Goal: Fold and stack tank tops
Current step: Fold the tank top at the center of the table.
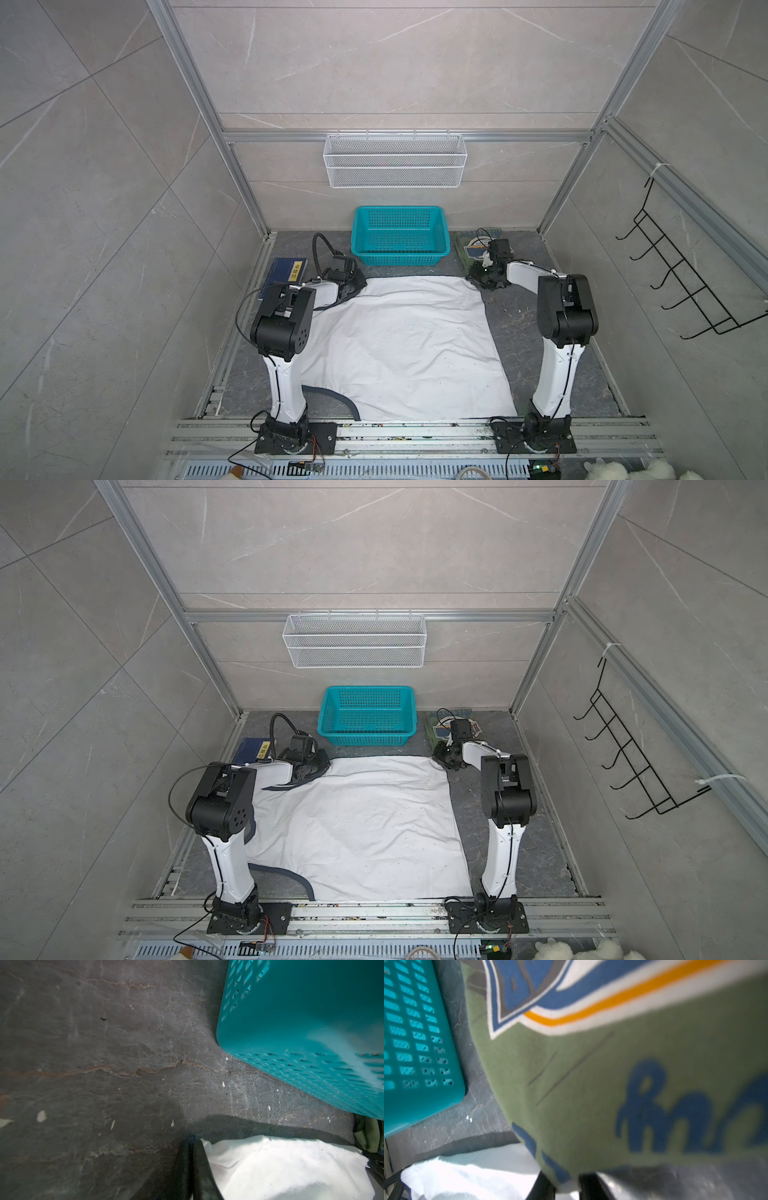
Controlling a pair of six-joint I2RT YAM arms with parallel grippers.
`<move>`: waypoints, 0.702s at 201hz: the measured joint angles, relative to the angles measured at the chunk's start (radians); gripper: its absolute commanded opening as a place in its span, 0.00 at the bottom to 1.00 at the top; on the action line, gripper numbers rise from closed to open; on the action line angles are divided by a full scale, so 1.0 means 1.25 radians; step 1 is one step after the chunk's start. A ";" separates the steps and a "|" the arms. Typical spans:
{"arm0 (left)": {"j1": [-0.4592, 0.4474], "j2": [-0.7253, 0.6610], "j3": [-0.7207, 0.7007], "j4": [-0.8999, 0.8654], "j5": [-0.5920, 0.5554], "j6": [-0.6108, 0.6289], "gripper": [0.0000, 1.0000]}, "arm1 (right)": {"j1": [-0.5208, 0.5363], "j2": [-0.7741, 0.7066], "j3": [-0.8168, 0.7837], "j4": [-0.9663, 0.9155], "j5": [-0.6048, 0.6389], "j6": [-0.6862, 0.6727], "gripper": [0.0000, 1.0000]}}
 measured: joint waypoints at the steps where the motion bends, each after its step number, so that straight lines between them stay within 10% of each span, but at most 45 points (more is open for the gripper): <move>1: 0.000 -0.001 0.000 0.000 0.000 0.000 0.03 | 0.000 -0.001 0.000 0.000 0.000 0.000 0.20; 141: -0.010 -0.125 -0.059 -0.013 -0.003 0.010 0.00 | 0.002 -0.110 -0.069 -0.013 -0.022 -0.006 0.02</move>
